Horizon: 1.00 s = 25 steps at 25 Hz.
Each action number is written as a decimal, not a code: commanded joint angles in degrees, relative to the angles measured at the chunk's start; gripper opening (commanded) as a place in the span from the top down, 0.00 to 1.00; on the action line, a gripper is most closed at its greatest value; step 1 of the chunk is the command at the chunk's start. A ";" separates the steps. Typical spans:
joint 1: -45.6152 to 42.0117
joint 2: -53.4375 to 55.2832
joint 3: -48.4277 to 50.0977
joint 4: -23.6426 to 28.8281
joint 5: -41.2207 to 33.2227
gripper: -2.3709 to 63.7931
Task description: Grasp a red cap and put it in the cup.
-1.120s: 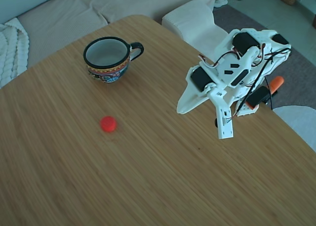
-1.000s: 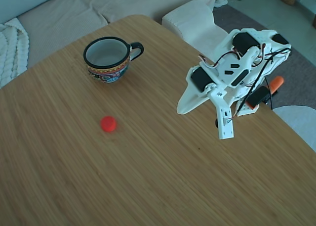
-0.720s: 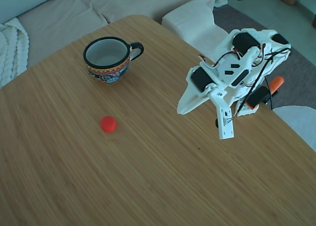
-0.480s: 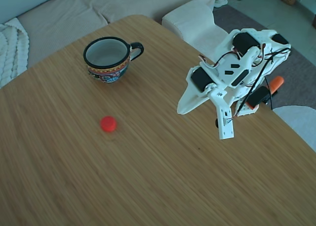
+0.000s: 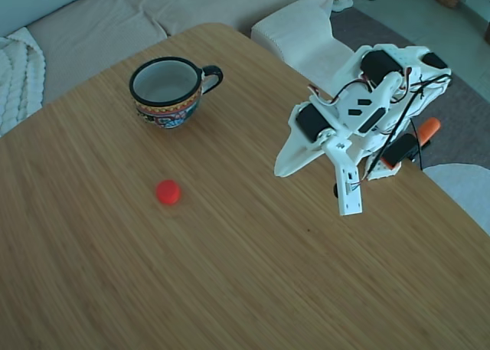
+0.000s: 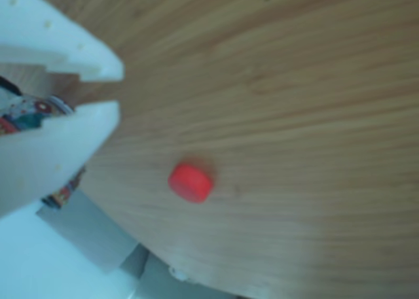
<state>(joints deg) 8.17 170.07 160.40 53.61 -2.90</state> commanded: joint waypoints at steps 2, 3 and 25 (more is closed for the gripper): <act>0.09 0.62 -0.97 -0.79 0.26 0.97; 0.09 0.62 -0.97 -0.88 0.26 0.97; -5.19 -0.44 -20.48 6.15 5.10 0.97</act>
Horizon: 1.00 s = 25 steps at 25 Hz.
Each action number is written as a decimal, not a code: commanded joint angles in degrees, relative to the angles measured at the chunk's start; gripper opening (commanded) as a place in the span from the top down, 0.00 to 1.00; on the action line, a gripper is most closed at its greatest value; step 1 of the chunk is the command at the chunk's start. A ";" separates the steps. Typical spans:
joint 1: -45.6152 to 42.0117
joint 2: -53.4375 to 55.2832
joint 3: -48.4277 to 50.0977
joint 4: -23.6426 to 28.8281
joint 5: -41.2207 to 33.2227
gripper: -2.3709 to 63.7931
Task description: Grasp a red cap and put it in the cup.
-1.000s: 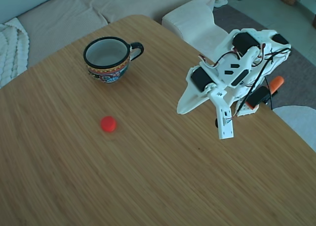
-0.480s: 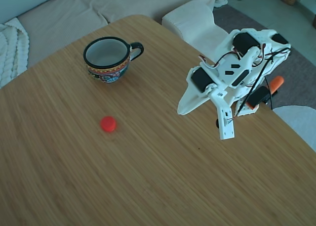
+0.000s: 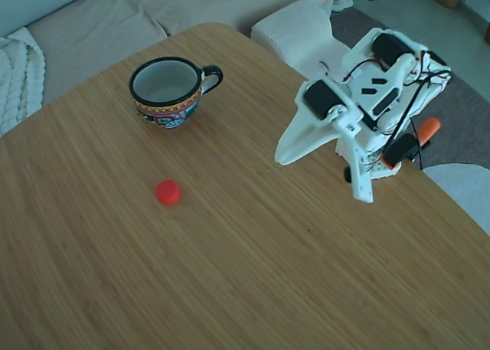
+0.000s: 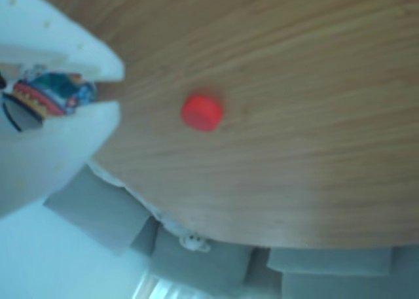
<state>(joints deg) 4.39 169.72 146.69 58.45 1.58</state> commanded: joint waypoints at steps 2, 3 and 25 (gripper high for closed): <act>-2.29 -0.18 -9.93 2.72 0.62 0.97; -2.37 -0.18 -11.07 2.99 0.62 0.97; 1.93 -55.28 -45.18 2.72 0.70 0.97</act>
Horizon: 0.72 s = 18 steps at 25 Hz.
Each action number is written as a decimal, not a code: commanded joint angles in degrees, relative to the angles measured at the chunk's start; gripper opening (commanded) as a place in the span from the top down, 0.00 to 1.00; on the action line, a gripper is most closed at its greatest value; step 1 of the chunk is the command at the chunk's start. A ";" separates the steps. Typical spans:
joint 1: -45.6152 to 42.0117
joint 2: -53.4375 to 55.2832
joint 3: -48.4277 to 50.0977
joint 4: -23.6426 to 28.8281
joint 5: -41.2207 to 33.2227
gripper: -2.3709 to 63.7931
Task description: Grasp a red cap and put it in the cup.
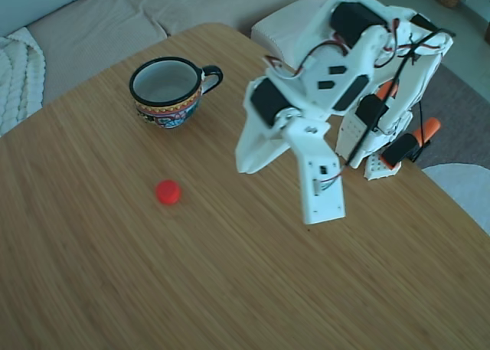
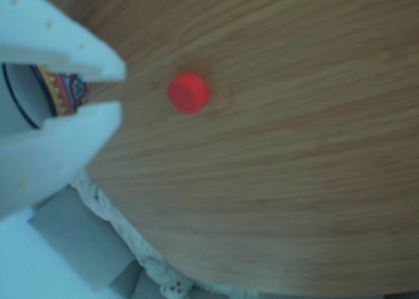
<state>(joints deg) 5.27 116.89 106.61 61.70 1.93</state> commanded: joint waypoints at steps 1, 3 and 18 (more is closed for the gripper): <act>2.20 -4.39 -6.15 -0.53 0.35 0.97; 4.48 -8.09 -8.00 -0.70 0.35 0.97; 9.84 -30.06 -22.24 -1.14 -0.35 0.97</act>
<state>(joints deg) 14.85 88.33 89.65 61.26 1.93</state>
